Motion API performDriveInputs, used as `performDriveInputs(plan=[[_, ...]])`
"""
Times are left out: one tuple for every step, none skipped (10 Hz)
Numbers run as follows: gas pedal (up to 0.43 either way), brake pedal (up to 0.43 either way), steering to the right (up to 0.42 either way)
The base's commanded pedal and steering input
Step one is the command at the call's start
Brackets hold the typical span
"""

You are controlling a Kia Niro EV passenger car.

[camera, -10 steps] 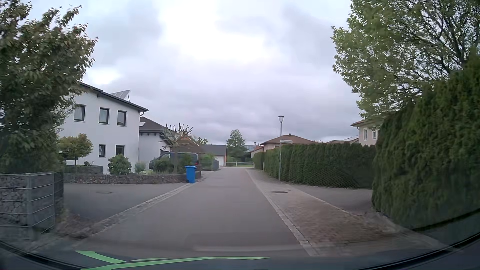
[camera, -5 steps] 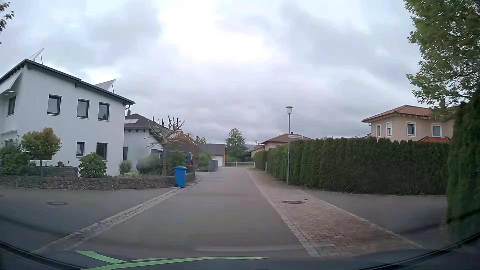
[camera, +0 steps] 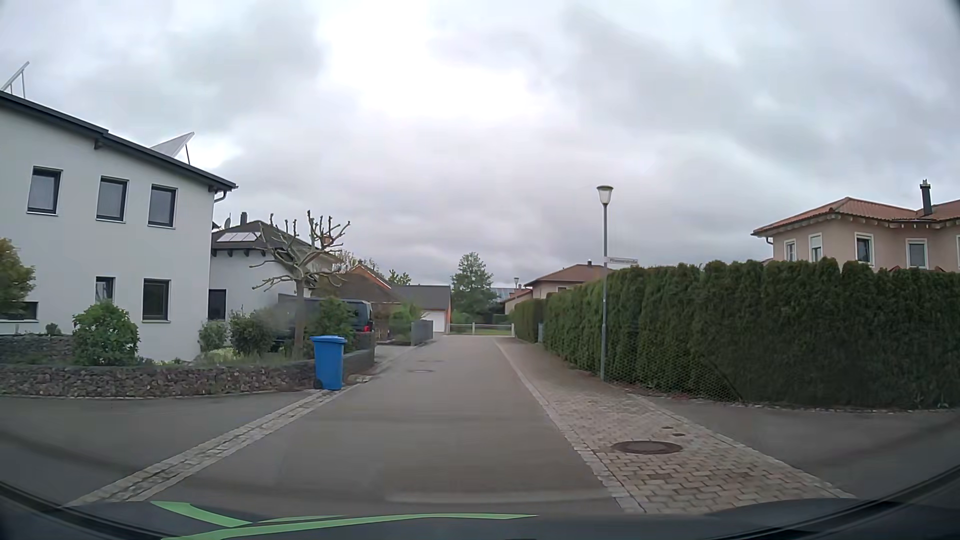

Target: Follow the waypoints while adhering to traffic rules and regulations

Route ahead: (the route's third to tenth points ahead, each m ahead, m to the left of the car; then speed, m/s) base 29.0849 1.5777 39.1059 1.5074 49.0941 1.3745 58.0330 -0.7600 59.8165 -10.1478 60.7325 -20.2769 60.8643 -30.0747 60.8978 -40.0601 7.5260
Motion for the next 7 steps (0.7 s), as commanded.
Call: performDriveInputs(plan=[[0.067, 0.000, -0.003], [0.059, 0.000, -0.003], [0.059, 0.000, -0.003], [0.059, 0.000, -0.003], [0.047, 0.000, -0.003], [0.047, 0.000, -0.003], [0.047, 0.000, -0.003]])
